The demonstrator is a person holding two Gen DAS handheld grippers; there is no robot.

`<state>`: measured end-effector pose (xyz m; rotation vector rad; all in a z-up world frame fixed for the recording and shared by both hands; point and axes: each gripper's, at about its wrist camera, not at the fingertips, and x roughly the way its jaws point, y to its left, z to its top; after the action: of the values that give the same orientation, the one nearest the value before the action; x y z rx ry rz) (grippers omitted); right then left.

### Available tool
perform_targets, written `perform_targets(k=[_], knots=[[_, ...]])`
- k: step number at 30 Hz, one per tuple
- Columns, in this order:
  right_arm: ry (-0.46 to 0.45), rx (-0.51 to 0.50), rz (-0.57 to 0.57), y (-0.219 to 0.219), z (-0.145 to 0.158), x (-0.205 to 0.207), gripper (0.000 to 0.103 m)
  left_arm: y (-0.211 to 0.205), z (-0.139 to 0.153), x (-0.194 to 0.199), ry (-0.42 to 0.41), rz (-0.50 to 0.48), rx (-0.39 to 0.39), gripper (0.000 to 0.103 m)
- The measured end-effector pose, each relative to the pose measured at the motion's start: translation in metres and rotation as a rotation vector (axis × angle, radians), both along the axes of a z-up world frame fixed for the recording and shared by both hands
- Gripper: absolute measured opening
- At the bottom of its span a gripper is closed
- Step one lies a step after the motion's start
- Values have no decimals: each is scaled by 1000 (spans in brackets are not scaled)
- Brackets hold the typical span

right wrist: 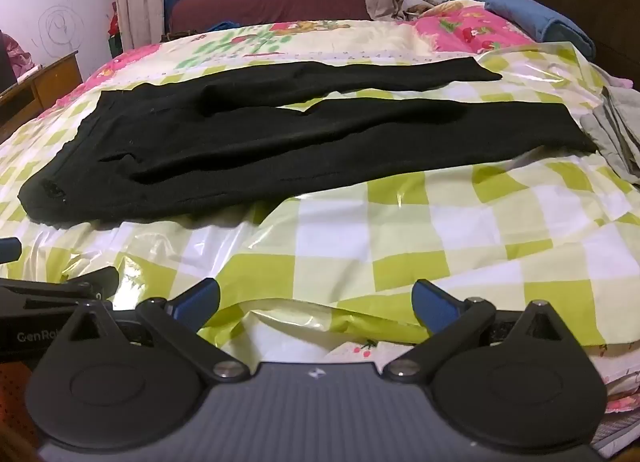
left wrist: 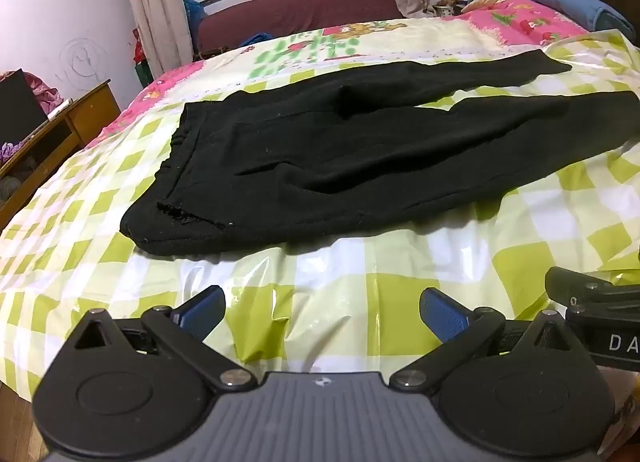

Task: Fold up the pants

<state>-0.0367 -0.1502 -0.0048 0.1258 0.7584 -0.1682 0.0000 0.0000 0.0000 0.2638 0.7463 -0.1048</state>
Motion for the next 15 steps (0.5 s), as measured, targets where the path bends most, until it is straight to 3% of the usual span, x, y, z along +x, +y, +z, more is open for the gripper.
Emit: perform_targets(k=[15], knots=[[3,3,0,-1,-1,1,101,0,0,0,-3,-1,3,103]])
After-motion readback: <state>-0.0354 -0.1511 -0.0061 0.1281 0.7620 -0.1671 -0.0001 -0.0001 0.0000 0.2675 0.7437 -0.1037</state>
